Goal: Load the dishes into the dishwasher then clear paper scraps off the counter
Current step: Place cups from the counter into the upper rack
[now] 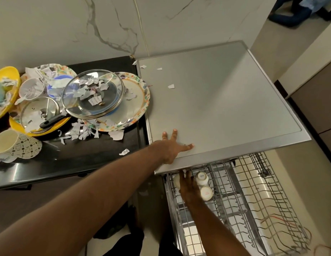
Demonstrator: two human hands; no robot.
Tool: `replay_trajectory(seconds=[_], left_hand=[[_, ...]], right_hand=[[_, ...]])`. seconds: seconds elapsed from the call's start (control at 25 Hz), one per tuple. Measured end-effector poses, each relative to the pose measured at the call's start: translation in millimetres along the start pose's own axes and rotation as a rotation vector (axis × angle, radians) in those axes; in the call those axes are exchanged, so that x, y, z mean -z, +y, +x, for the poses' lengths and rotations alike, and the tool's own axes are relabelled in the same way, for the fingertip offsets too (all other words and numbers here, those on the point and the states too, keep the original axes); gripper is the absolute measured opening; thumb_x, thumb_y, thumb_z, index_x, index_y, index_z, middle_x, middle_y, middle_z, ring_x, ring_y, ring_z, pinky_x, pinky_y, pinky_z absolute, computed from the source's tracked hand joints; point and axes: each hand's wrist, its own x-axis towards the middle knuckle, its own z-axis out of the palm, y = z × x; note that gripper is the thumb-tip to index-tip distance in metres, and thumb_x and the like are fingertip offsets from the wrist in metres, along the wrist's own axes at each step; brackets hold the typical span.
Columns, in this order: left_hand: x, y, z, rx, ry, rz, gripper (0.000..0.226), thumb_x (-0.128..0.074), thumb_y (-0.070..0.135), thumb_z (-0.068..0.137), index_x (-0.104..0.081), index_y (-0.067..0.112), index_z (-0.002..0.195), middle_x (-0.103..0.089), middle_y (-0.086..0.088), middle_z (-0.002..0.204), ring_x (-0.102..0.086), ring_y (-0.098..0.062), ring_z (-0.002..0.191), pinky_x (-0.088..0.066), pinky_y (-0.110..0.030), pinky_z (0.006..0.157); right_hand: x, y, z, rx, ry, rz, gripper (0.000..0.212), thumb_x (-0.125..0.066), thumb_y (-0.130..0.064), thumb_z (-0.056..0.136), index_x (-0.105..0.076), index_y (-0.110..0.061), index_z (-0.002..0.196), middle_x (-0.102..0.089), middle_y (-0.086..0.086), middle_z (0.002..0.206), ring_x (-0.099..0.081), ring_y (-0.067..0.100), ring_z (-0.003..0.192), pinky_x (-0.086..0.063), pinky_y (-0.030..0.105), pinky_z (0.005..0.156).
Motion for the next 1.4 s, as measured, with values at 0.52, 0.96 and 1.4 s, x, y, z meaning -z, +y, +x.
replay_trajectory(seconds=[0.52, 0.96, 1.4], left_hand=[[-12, -11, 2, -0.031, 0.13, -0.038, 0.098, -0.068, 0.004, 0.094, -0.014, 0.056, 0.157, 0.016, -0.008, 0.171, 0.006, -0.046, 0.155, -0.027, -0.063, 0.12], [-40, -54, -53, -0.197, 0.391, -0.032, 0.06, -0.064, 0.014, 0.097, -0.042, 0.017, 0.152, -0.032, -0.013, 0.16, -0.035, -0.032, 0.147, -0.033, -0.045, 0.121], [-54, -227, -165, -0.002, 0.706, -0.105, 0.04, -0.064, 0.027, 0.089, -0.056, 0.016, 0.128, -0.045, -0.002, 0.125, -0.055, -0.023, 0.107, -0.053, -0.04, 0.09]], right_hand=[[110, -4, -66, 0.019, 0.059, -0.108, 0.038, -0.051, -0.046, 0.105, -0.071, -0.015, 0.116, -0.071, 0.006, 0.107, -0.07, 0.024, 0.096, -0.059, 0.04, 0.083], [192, -97, -70, 0.309, 0.248, -0.123, 0.045, -0.045, -0.05, 0.105, -0.074, -0.018, 0.093, -0.074, 0.006, 0.088, -0.069, 0.03, 0.079, -0.049, 0.036, 0.07], [184, -304, -32, 0.527, 0.029, -0.012, 0.042, -0.046, -0.048, 0.103, -0.072, -0.015, 0.099, -0.073, 0.007, 0.095, -0.068, 0.03, 0.085, -0.056, 0.042, 0.073]])
